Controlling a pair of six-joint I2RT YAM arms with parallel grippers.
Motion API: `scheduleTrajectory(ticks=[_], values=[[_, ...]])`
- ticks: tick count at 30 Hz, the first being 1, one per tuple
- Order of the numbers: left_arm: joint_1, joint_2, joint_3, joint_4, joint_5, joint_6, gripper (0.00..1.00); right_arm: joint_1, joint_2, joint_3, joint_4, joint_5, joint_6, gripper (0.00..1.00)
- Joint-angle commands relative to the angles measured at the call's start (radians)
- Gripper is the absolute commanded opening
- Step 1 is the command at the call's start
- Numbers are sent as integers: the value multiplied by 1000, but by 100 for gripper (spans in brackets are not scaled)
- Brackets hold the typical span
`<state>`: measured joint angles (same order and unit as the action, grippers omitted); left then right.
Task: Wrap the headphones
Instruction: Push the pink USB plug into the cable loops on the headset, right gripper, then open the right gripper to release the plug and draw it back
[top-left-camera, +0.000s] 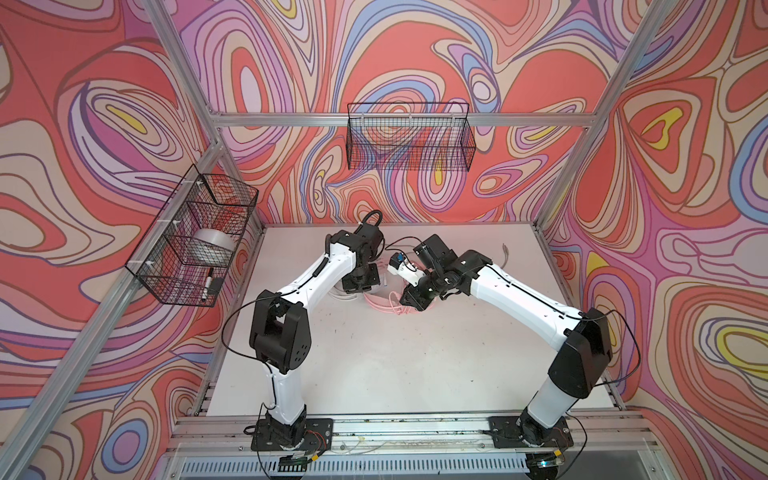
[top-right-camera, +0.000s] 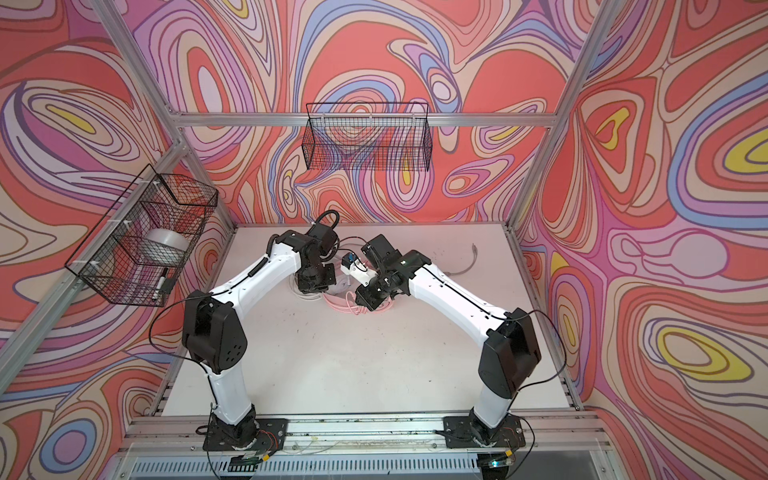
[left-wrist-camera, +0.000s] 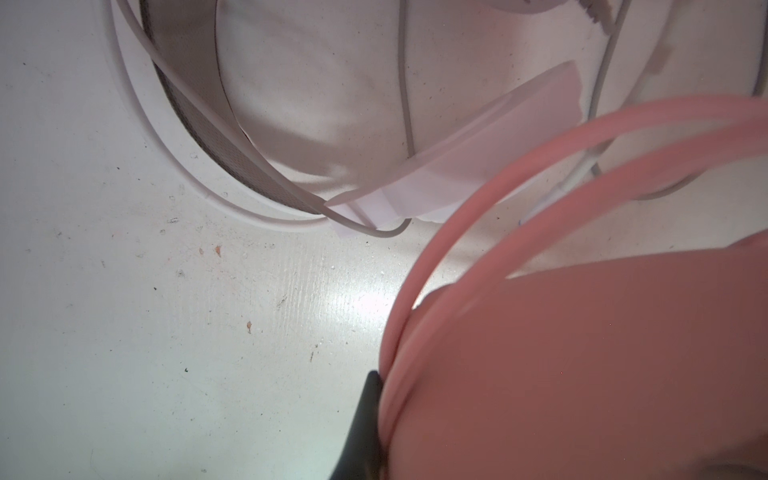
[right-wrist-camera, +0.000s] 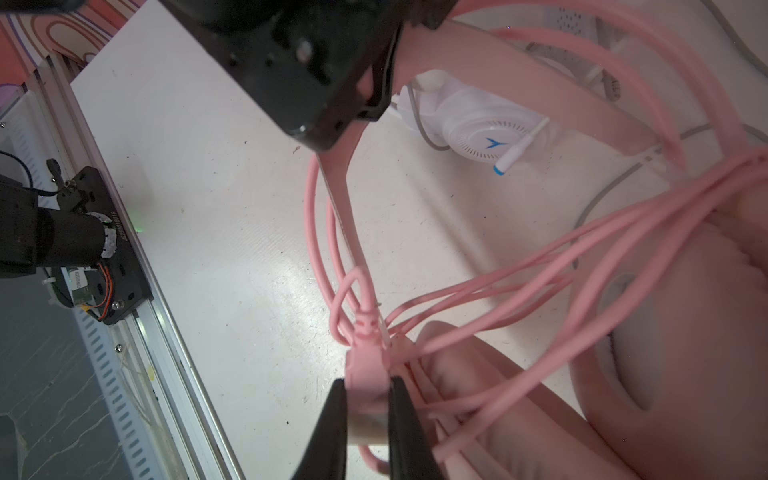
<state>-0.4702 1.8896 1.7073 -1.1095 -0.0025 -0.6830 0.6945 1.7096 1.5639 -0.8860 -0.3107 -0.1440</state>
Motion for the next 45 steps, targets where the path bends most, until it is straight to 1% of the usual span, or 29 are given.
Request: scheduleTrajectory(ticks=[1,5,10,17,23,29,35,45], values=[[-10,-12,-8,-27,21,9,0,-4,-7,19,53,4,-4,0],[-10,-3,-12,-24,29,10,0,-4,-37,-18,122,-16,-50,0],[-14,4,-3,-24,36,14,0,-4,-37,-30,152,4,-87,0],[-24,19,14,-45,45,27,0,-4,-4,-25,181,17,-80,0],[-28,20,12,-54,55,23,0,-4,46,6,150,75,-73,0],[-27,5,-6,-55,65,10,0,-7,88,-2,140,118,-25,1],[-28,12,-5,-64,78,8,0,-12,105,-1,158,85,9,9],[-28,20,-49,-54,102,2,0,-15,96,-28,173,101,71,26]])
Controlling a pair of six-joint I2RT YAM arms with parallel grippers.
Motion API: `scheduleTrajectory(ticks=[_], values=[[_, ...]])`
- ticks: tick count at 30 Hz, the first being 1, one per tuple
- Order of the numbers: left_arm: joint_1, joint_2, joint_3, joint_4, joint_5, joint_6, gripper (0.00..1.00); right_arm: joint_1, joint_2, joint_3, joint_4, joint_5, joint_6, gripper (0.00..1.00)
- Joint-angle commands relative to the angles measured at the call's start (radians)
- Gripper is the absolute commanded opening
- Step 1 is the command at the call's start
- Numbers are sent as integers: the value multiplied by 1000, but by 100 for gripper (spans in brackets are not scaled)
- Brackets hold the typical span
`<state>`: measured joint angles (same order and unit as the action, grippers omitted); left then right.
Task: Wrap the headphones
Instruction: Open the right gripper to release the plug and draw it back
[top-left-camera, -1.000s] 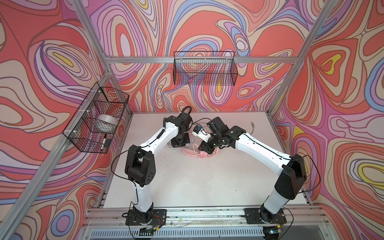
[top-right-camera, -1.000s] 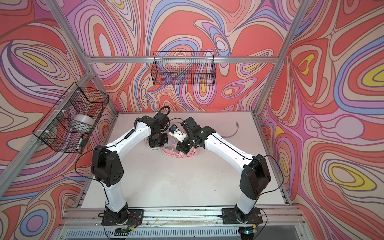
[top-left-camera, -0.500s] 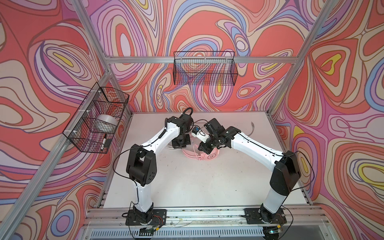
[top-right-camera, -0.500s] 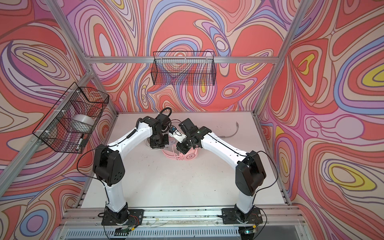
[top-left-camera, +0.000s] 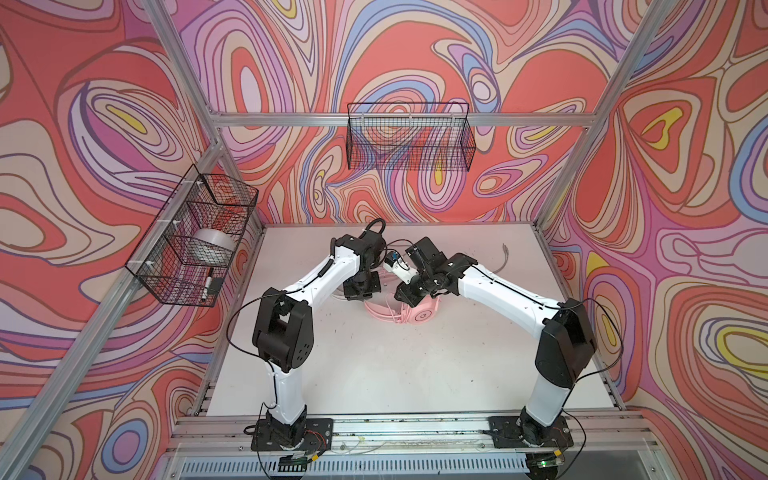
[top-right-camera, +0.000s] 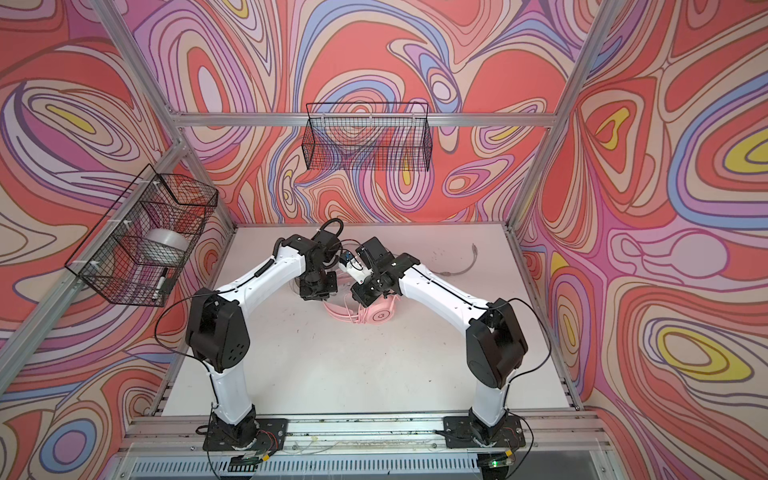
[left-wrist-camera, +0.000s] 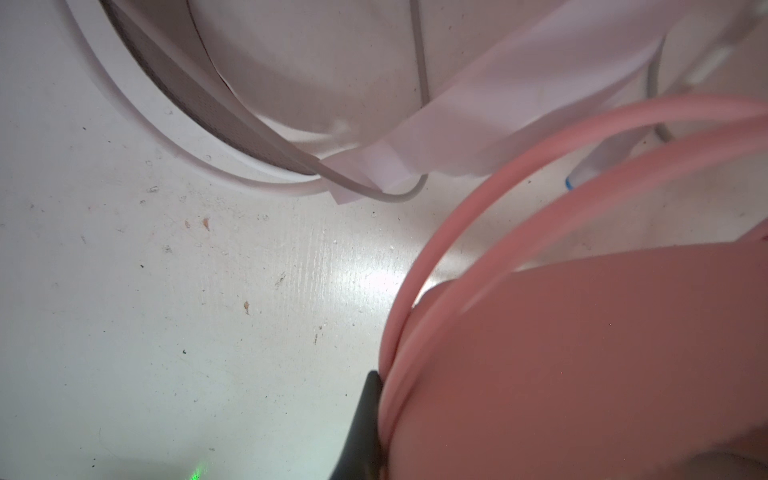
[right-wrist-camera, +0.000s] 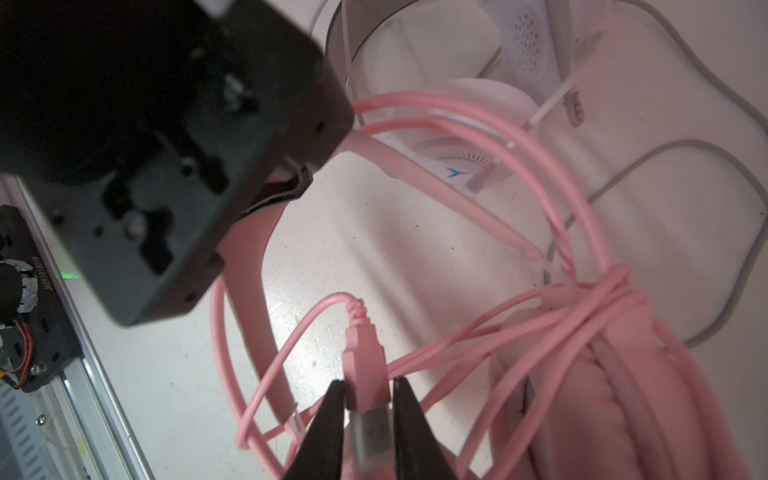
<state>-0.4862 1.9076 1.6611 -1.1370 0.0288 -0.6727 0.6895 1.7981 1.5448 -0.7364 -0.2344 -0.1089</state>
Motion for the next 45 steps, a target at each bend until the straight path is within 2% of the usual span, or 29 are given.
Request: scheduleTrajectory(ticks=[1,11,17,30,38,40,45], values=[[-11,4,-3,-26,74,-8,0,-11,9,-11,20,26,39,27],[-12,20,-4,-30,80,-9,0,-24,3,-15,21,17,49,27],[-11,24,-11,-26,86,-12,0,-46,-15,-15,24,3,75,36],[-12,29,-11,-27,91,-12,0,-77,-22,-20,53,-15,111,38],[-12,24,-6,-23,88,-9,0,-83,-95,-70,101,13,124,39],[-11,16,-8,-16,84,-9,0,-82,-129,-108,142,45,132,45],[-11,-19,-11,6,65,-8,0,-97,-259,-237,272,156,169,76]])
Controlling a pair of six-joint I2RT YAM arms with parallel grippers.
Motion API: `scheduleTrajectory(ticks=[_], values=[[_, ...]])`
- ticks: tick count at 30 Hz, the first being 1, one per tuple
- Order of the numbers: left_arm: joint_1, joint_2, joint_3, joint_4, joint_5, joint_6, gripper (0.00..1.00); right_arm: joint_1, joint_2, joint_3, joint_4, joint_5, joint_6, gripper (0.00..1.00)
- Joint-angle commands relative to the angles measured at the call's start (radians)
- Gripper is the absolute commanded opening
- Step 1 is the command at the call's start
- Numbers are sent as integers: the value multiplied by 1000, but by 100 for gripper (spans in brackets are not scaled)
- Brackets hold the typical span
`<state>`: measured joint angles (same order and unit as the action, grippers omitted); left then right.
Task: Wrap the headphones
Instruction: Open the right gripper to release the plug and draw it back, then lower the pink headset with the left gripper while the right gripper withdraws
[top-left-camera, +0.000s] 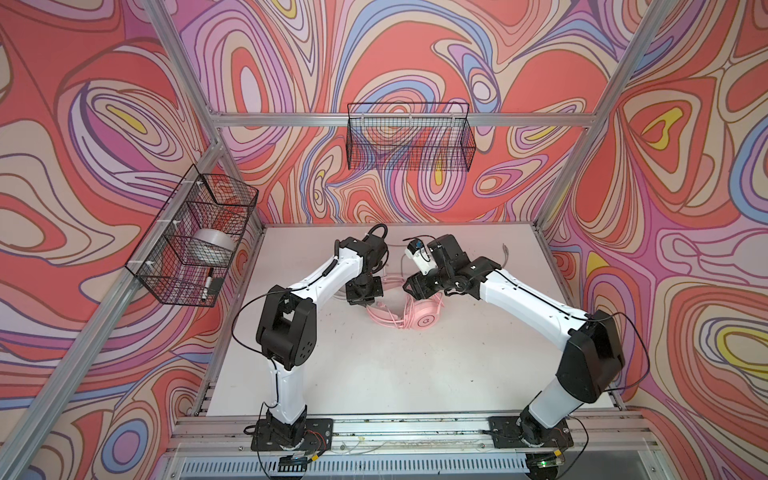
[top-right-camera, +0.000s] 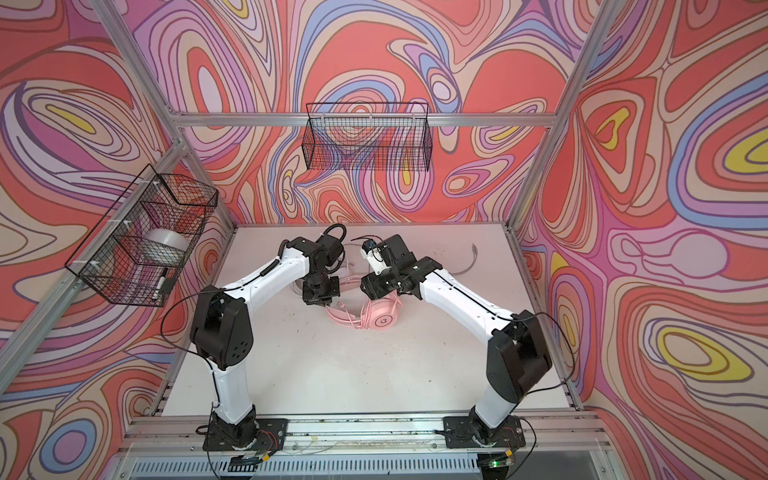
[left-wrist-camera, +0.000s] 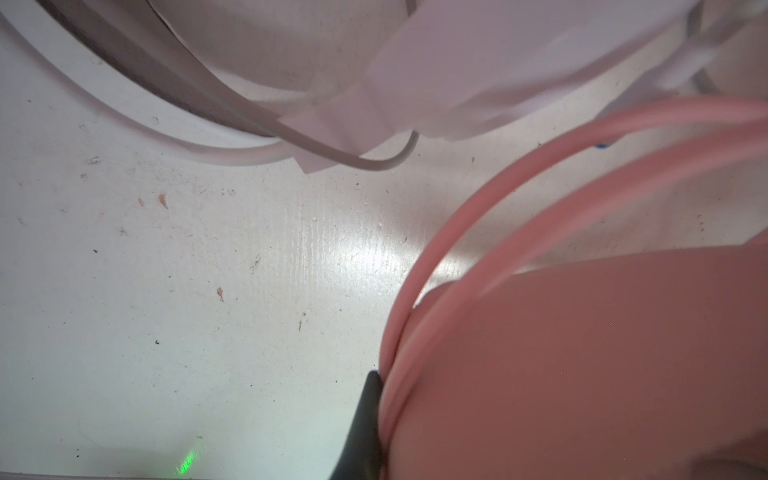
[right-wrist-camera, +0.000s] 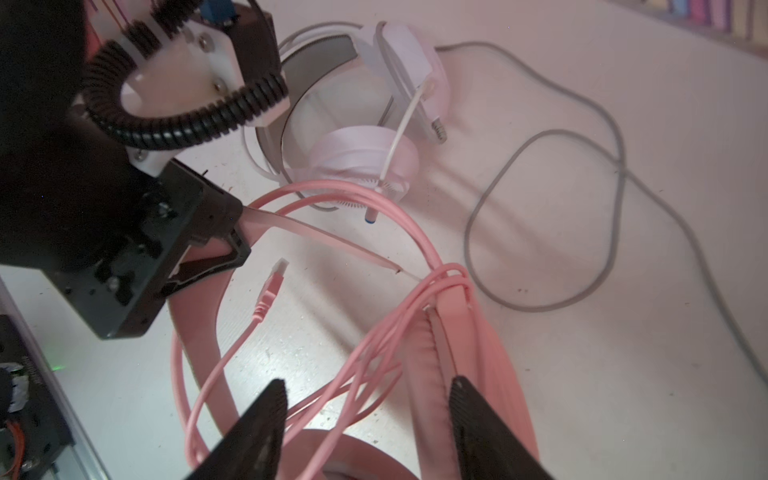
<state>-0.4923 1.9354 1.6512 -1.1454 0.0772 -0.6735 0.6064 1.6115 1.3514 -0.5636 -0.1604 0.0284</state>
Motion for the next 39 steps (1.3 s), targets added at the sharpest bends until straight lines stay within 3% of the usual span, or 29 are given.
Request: scheduleTrajectory(ticks=[1,2,4,5,9,19,28,39], values=[[-5,-58,-4,24,16,-5,0,-20,-98,-65,117,95,37,78],[-5,-67,-7,35,18,0,0,-26,-120,-85,134,106,40,81],[-5,-84,-8,49,18,17,0,-31,-159,-118,157,128,41,97],[-6,-92,-7,52,13,27,0,-34,-176,-130,162,138,37,99],[-5,-138,-39,79,-6,56,0,-48,-219,-178,182,166,52,99],[-3,-332,-239,157,-57,66,0,-97,-333,-299,231,273,225,98],[-4,-479,-399,149,-88,61,0,-103,-383,-414,334,228,335,98],[5,-610,-642,236,-175,42,0,-103,-349,-448,358,168,359,98]])
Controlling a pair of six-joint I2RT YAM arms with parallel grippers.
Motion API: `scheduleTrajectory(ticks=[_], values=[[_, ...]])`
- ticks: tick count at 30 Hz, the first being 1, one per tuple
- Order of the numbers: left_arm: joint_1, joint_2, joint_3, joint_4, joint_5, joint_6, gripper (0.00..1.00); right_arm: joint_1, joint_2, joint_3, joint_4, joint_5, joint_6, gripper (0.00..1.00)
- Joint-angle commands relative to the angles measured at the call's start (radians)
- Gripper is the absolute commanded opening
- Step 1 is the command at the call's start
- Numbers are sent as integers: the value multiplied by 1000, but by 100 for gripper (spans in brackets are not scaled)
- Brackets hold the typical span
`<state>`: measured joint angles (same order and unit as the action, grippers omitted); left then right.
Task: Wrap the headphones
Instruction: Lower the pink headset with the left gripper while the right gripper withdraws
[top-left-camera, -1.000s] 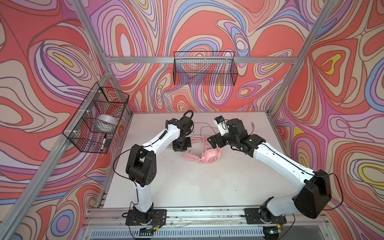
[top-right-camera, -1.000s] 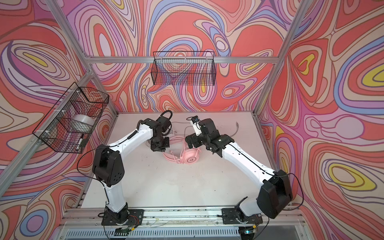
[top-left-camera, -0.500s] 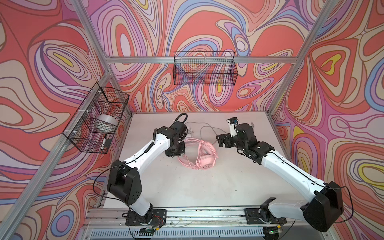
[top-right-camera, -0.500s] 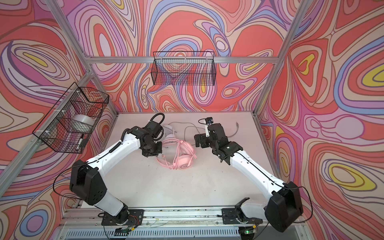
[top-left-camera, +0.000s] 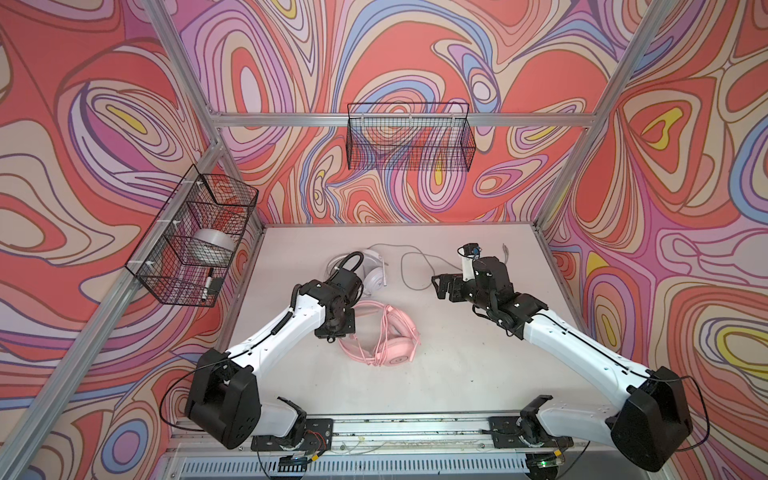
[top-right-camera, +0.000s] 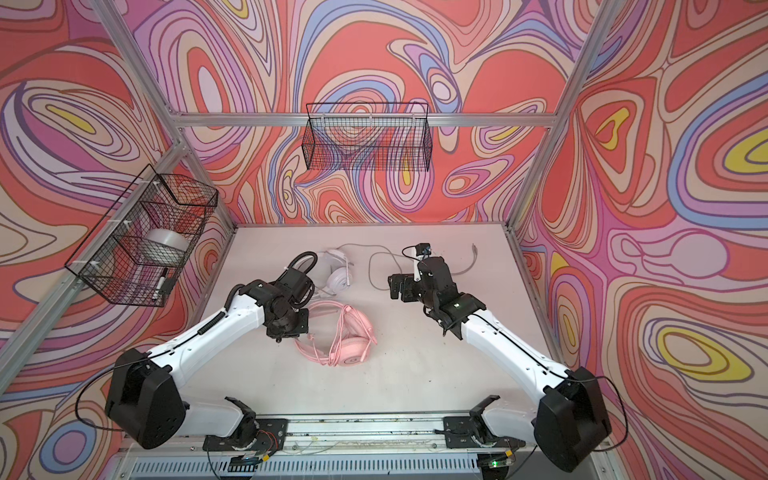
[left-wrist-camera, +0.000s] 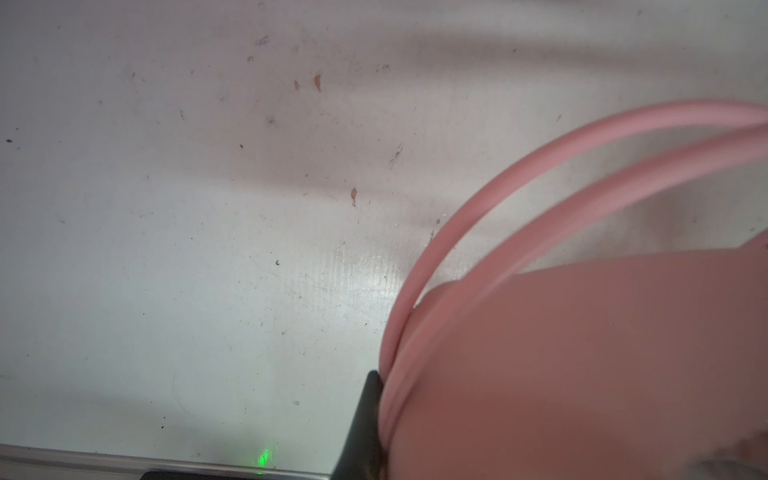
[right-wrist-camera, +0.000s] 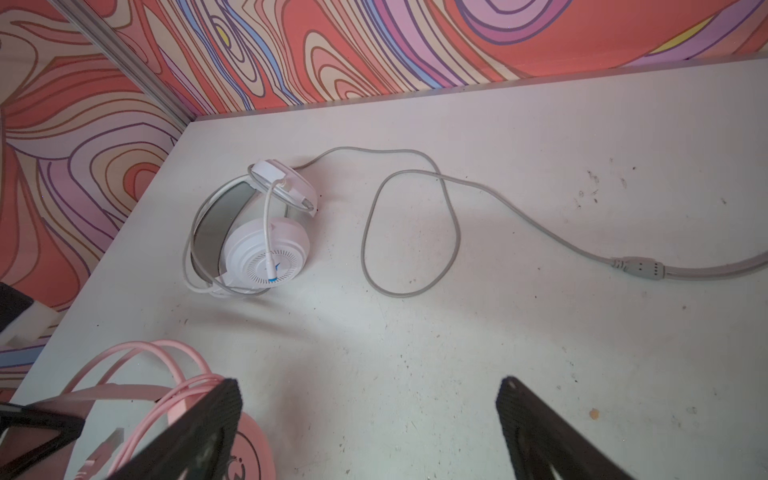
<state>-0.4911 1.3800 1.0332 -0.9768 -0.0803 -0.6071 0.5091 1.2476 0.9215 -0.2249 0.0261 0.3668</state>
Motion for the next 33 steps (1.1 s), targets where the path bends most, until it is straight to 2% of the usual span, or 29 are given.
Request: scheduleTrajectory(ticks=[1,13,18,20,25,28,33], values=[[4,-63,-40,75,-26,-26,0,-6,18,-16,11,-14,21,98],[30,-104,-196,147,-104,19,0,-6,24,-27,22,-16,7,98],[66,-100,-244,204,-97,39,7,-6,27,-24,18,-20,-3,98],[85,-90,-254,224,-90,46,10,-6,32,-23,14,-22,-6,98],[136,-49,-256,233,-94,58,11,-5,33,-21,14,-22,-7,99],[141,-12,-240,236,-96,66,11,-6,39,-22,16,-19,-3,99],[142,17,-228,240,-88,83,17,-6,37,-22,12,-26,-4,98]])
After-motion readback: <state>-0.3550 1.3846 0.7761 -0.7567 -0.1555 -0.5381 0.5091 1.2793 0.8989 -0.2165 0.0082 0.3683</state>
